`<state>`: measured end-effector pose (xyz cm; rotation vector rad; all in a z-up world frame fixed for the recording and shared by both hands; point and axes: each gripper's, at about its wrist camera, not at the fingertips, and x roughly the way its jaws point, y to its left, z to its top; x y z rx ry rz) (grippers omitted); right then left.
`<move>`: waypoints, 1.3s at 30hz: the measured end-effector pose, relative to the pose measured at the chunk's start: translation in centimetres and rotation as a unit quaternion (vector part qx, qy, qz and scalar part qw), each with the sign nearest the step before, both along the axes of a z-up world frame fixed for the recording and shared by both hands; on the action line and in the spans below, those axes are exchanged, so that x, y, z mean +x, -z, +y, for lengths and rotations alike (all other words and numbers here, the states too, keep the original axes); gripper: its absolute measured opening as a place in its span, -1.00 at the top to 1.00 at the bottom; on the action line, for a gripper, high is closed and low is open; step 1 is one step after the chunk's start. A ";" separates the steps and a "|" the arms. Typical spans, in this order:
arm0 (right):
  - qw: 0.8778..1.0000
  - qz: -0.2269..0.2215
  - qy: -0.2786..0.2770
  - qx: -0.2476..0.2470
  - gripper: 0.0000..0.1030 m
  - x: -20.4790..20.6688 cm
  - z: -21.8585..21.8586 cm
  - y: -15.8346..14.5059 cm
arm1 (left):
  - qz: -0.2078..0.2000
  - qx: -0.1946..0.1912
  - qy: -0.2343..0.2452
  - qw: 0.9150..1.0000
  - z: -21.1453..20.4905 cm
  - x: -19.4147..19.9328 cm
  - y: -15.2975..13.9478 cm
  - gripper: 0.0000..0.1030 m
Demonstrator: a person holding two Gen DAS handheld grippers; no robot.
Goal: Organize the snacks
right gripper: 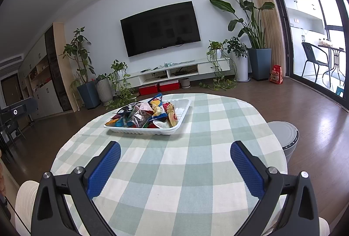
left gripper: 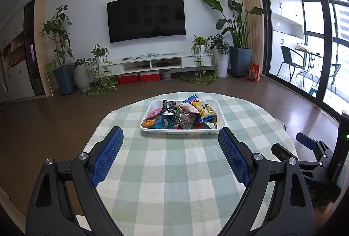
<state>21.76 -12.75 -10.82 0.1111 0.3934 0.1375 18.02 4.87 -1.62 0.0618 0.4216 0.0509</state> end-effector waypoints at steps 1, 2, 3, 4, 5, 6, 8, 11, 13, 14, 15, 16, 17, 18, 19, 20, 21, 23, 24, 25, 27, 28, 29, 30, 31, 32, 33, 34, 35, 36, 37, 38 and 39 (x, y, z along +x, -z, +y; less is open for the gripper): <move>1.000 0.000 0.000 0.001 -1.00 0.0 0.0 0.0 | 0.000 0.000 0.001 1.000 0.0 -0.1 0.0 -0.72; 1.000 -0.001 0.000 0.001 -1.00 0.0 0.0 0.0 | 0.000 0.001 0.001 1.000 0.0 -0.1 0.0 -0.72; 1.000 -0.001 -0.001 0.001 -1.00 0.0 0.0 0.0 | 0.000 0.000 0.000 1.000 0.0 0.0 0.0 -0.72; 1.000 -0.001 0.000 0.000 -1.00 0.0 0.0 0.0 | -0.001 0.000 0.000 1.000 0.0 -0.2 0.0 -0.72; 1.000 -0.001 0.000 0.000 -1.00 0.0 0.0 0.0 | -0.001 0.000 0.000 1.000 0.0 0.0 0.0 -0.72; 1.000 -0.001 -0.001 -0.001 -1.00 0.0 0.0 0.0 | 0.000 -0.001 0.000 1.000 0.0 0.0 0.0 -0.72; 1.000 0.000 0.000 0.000 -1.00 0.0 0.0 0.0 | -0.002 -0.002 0.001 1.000 0.0 -0.2 -0.1 -0.72; 1.000 0.001 0.000 0.000 -1.00 -0.1 -0.1 0.3 | -0.003 -0.001 0.001 1.000 0.1 -0.3 -0.3 -0.81; 1.000 0.001 -0.001 -0.001 -1.00 -0.1 -0.2 0.3 | -0.005 0.002 -0.002 1.000 0.0 -0.2 -0.5 -0.95; 1.000 0.001 -0.001 -0.001 -1.00 -0.2 -0.2 0.4 | -0.010 0.001 0.002 1.000 0.0 -0.4 -0.7 -0.96; 1.000 0.001 -0.001 -0.001 -1.00 -0.2 -0.2 0.4 | -0.014 0.000 0.001 1.000 0.0 -0.5 -0.8 -0.96; 1.000 0.001 -0.001 -0.001 -1.00 -0.1 -0.2 0.4 | -0.018 -0.002 0.000 1.000 0.1 -0.5 -1.0 -0.96; 1.000 0.001 -0.001 -0.001 -1.00 -0.2 -0.2 0.4 | -0.022 -0.002 -0.001 1.000 0.1 -0.5 -1.1 -0.97; 1.000 0.002 -0.001 -0.001 -1.00 -0.2 -0.2 0.4 | -0.023 -0.002 -0.004 1.000 0.1 -0.6 -1.2 -0.97; 1.000 0.001 0.000 -0.001 -1.00 -0.2 -0.2 0.4 | -0.024 -0.002 -0.005 1.000 0.1 -0.6 -1.2 -0.98; 1.000 0.002 -0.001 0.000 -1.00 -0.2 -0.2 0.4 | -0.024 -0.003 -0.006 1.000 0.1 -0.6 -1.1 -0.98; 1.000 0.003 -0.002 0.000 -1.00 -0.2 -0.3 0.4 | -0.022 0.000 -0.009 1.000 0.0 -0.5 -1.1 -0.98; 1.000 0.004 -0.002 0.000 -1.00 -0.1 -0.2 0.6 | -0.019 0.010 -0.022 1.000 -0.1 -0.3 -0.9 -0.98; 1.000 0.004 -0.002 -0.001 -1.00 -0.1 -0.3 0.6 | -0.019 0.016 -0.030 0.999 -0.2 -0.2 -0.7 -0.98; 1.000 0.004 -0.002 -0.001 -1.00 -0.1 -0.3 0.6 | -0.016 0.022 -0.039 0.999 -0.3 -0.1 -0.6 -0.99; 1.000 0.005 -0.002 -0.001 -1.00 -0.1 -0.3 0.6 | -0.005 0.039 -0.068 0.997 -0.5 0.5 -0.1 -0.98; 1.000 0.005 -0.003 -0.001 -1.00 -0.1 -0.2 0.7 | -0.001 0.046 -0.080 0.996 -0.6 0.7 0.2 -0.99; 1.000 0.005 -0.003 -0.001 -1.00 -0.1 -0.2 0.7 | 0.004 0.050 -0.086 0.995 -0.6 0.9 0.5 -0.98; 1.000 0.006 -0.004 -0.001 -1.00 -0.1 -0.3 0.8 | 0.008 0.053 -0.087 0.995 -0.6 1.2 0.8 -0.98; 1.000 0.006 -0.004 -0.001 -1.00 -0.1 -0.3 0.8 | 0.010 0.056 -0.084 0.995 -0.7 1.3 1.1 -0.98; 1.000 0.007 -0.005 -0.001 -1.00 -0.1 -0.1 1.0 | 0.012 0.058 -0.085 0.995 -0.7 1.2 1.3 -0.98; 1.000 0.007 -0.005 -0.002 -1.00 -0.2 -0.2 1.1 | 0.014 0.058 -0.086 0.994 -0.8 1.3 1.5 -0.98; 1.000 0.007 -0.005 -0.002 -1.00 -0.2 -0.2 1.1 | 0.022 0.053 -0.085 0.995 -0.7 1.5 1.7 -0.98; 1.000 0.007 -0.005 -0.002 -1.00 -0.2 -0.2 1.1 | 0.029 0.047 -0.080 0.995 -0.6 1.5 1.8 -0.98; 1.000 0.007 -0.005 -0.001 -1.00 -0.2 -0.1 1.0 | 0.034 0.032 -0.072 0.996 -0.3 1.6 2.1 -0.98; 1.000 0.007 -0.005 -0.002 -1.00 -0.2 -0.1 1.0 | 0.036 0.007 -0.060 0.997 0.2 1.8 2.2 -0.98; 1.000 0.007 -0.005 -0.002 -1.00 -0.2 -0.2 1.1 | 0.037 -0.014 -0.048 0.998 0.6 1.4 2.5 -0.98; 1.000 0.007 -0.004 -0.001 -1.00 -0.2 -0.2 1.1 | 0.039 -0.039 -0.032 0.998 1.2 1.5 2.7 -0.98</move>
